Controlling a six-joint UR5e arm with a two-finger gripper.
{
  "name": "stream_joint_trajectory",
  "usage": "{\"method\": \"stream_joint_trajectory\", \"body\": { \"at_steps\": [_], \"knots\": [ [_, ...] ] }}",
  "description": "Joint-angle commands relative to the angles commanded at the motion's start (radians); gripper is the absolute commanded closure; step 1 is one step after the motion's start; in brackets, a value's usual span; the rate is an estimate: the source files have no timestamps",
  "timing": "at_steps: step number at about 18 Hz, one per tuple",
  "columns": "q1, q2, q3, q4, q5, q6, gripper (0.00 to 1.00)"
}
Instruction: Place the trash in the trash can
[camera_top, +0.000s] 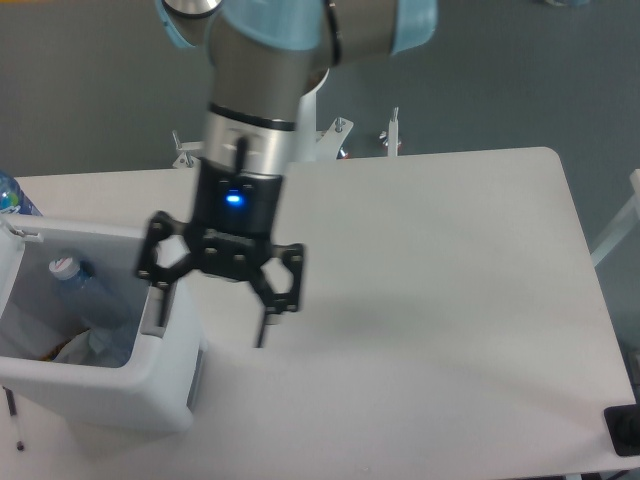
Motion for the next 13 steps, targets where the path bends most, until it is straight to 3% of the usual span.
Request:
{"method": "stream_joint_trajectory", "body": {
  "at_steps": [2,6,9,13],
  "knots": [
    [0.032,-0.023,0.003,-0.015,-0.002,0.102,0.00],
    [0.089,-0.051,0.034,-0.190,0.005,0.271,0.00],
    [0.138,-0.100,0.017,-0.233,0.032,0.403,0.00],
    [0.161,-0.160,0.051,-0.299,0.173,0.462,0.00]
  ]
}}
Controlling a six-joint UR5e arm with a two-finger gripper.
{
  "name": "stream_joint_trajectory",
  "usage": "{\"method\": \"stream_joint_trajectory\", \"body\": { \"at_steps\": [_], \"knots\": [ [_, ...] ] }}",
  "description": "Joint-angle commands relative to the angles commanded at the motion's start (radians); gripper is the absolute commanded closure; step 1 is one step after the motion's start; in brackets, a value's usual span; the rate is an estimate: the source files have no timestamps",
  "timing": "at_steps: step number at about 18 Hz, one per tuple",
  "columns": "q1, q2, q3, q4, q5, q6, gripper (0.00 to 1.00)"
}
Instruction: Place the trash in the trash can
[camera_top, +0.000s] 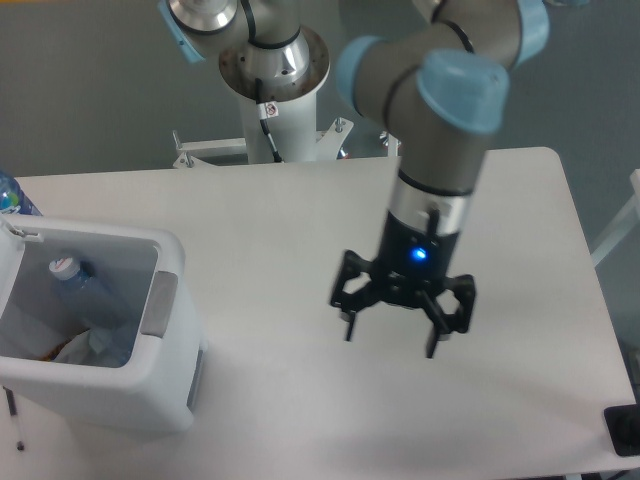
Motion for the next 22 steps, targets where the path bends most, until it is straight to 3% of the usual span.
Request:
{"method": "stream_joint_trajectory", "body": {
  "at_steps": [5,12,14,16,22],
  "knots": [
    [0.031,-0.009,-0.009,-0.060,0.118,0.254,0.00],
    [0.064,-0.034,-0.037,-0.054,0.149,0.509,0.00],
    [0.064,-0.037,-0.040,-0.057,0.213,0.589,0.00],
    [0.064,-0.049,-0.038,-0.060,0.273,0.620,0.00],
    [0.086,-0.051,-0.052,-0.049,0.276,0.680,0.00]
  ]
}}
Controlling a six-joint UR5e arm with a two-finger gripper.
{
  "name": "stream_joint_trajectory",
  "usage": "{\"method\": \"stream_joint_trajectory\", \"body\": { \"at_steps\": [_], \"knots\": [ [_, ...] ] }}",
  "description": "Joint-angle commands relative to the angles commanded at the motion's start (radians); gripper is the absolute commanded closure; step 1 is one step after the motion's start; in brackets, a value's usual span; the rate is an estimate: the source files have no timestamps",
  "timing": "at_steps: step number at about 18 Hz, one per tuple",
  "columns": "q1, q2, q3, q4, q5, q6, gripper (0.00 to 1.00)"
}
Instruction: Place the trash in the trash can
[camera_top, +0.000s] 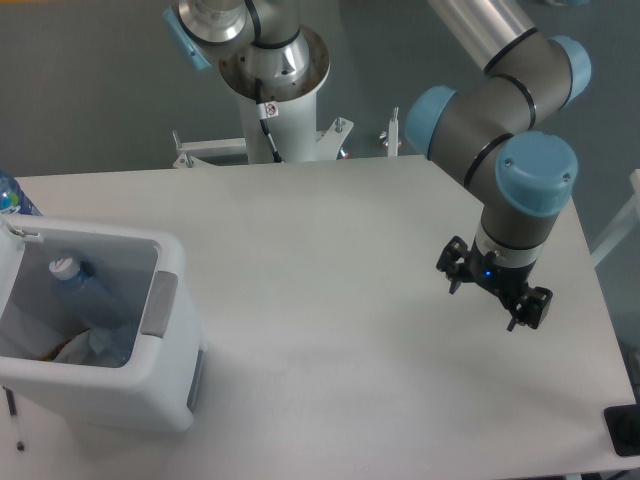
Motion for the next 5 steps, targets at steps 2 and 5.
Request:
{"method": "stream_joint_trajectory", "body": {
  "at_steps": [2,5],
  "knots": [
    [-0.002,0.003,-0.018,0.008,0.000,0.000,0.00],
    [-0.005,0.009,-0.034,0.012,0.000,0.000,0.00]
  ]
}}
